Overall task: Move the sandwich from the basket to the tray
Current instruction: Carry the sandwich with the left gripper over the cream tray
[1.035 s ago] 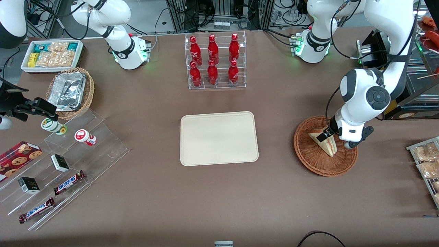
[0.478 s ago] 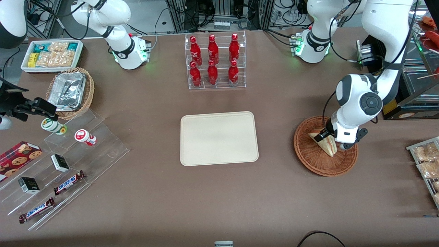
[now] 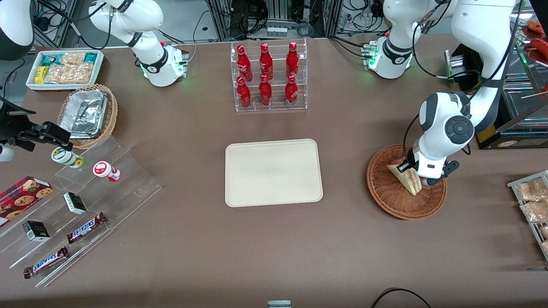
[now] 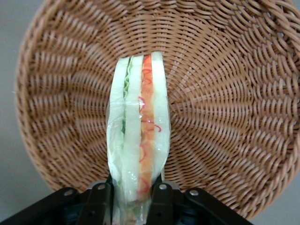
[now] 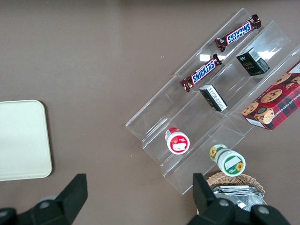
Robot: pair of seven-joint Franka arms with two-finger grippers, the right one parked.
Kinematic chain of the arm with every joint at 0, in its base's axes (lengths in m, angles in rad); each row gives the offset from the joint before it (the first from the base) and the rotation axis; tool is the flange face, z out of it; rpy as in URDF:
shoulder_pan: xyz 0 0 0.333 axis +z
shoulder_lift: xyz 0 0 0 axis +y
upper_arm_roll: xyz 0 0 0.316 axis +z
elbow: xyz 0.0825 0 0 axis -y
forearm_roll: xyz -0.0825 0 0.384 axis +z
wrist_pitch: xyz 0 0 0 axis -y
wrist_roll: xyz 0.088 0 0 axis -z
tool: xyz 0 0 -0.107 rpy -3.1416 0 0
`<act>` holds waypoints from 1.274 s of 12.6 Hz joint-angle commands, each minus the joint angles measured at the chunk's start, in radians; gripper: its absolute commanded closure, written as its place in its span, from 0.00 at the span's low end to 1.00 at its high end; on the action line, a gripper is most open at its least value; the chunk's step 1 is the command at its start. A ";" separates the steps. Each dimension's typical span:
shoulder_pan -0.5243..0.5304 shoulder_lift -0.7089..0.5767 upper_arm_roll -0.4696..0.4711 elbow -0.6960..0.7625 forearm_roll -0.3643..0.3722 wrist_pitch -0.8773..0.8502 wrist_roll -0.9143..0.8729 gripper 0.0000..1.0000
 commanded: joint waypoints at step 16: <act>-0.240 0.412 -0.429 0.679 0.119 -0.349 -0.124 1.00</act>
